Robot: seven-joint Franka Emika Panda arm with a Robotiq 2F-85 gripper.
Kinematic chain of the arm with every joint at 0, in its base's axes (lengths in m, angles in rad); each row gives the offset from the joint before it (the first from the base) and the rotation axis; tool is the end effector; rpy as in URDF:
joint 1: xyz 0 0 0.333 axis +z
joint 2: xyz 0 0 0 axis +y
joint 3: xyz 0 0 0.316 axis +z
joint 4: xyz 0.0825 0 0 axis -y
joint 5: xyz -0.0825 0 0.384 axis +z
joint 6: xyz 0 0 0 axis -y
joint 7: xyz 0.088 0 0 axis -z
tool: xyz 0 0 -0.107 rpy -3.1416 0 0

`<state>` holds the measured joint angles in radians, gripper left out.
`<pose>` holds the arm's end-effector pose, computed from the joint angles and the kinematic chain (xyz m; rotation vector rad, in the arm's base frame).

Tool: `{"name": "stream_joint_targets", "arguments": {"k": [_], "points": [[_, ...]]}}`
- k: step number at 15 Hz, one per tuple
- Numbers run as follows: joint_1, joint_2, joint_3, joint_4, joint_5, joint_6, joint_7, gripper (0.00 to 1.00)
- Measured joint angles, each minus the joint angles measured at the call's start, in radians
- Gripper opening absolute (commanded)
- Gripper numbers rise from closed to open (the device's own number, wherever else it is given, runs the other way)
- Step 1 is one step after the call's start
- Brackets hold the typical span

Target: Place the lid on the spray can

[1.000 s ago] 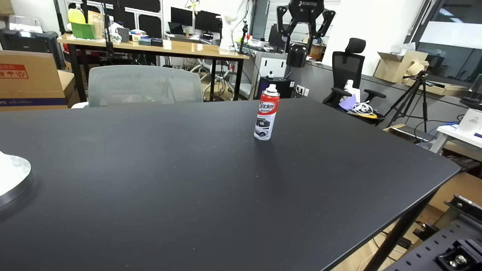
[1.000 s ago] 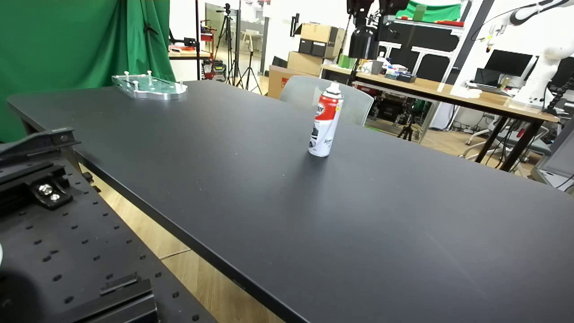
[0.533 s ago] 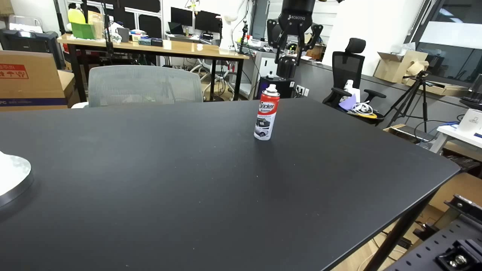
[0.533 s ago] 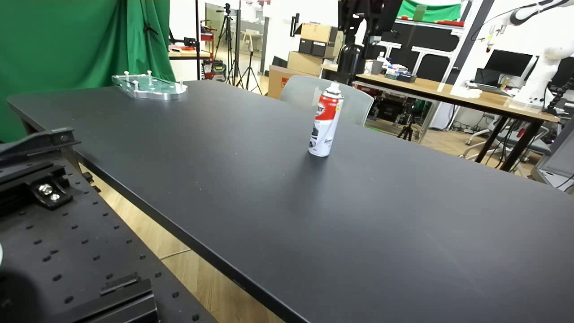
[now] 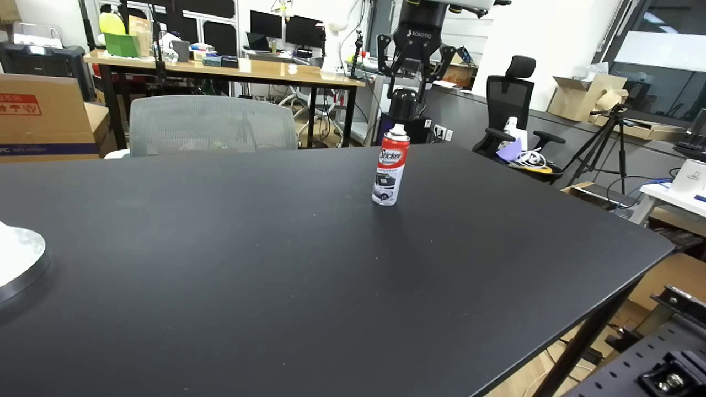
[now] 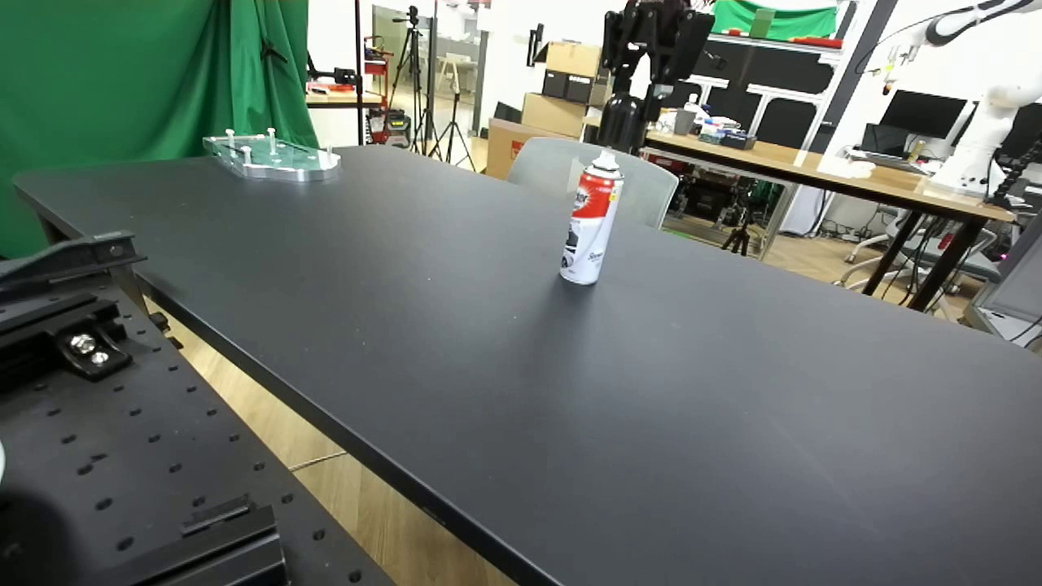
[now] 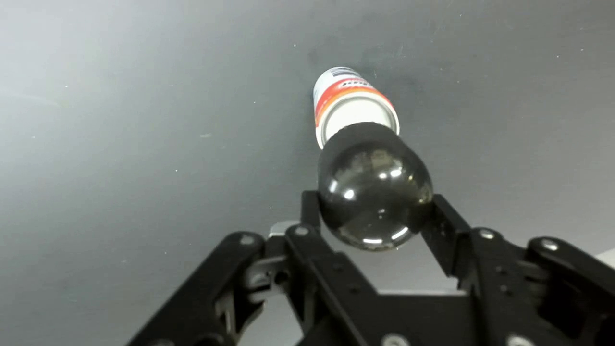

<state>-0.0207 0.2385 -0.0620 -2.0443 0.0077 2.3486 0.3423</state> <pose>0.5923 -0.0480 0.3314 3.0680 -0.6667 0.1050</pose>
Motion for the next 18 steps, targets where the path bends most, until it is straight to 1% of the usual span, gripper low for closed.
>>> {"name": "stream_joint_targets", "arguments": {"k": [3,18], "points": [[0.000,0.020,0.002,0.010,0.019,0.000,-0.013,0.31],[0.000,0.047,0.000,0.011,0.019,0.000,-0.013,0.31]]}}
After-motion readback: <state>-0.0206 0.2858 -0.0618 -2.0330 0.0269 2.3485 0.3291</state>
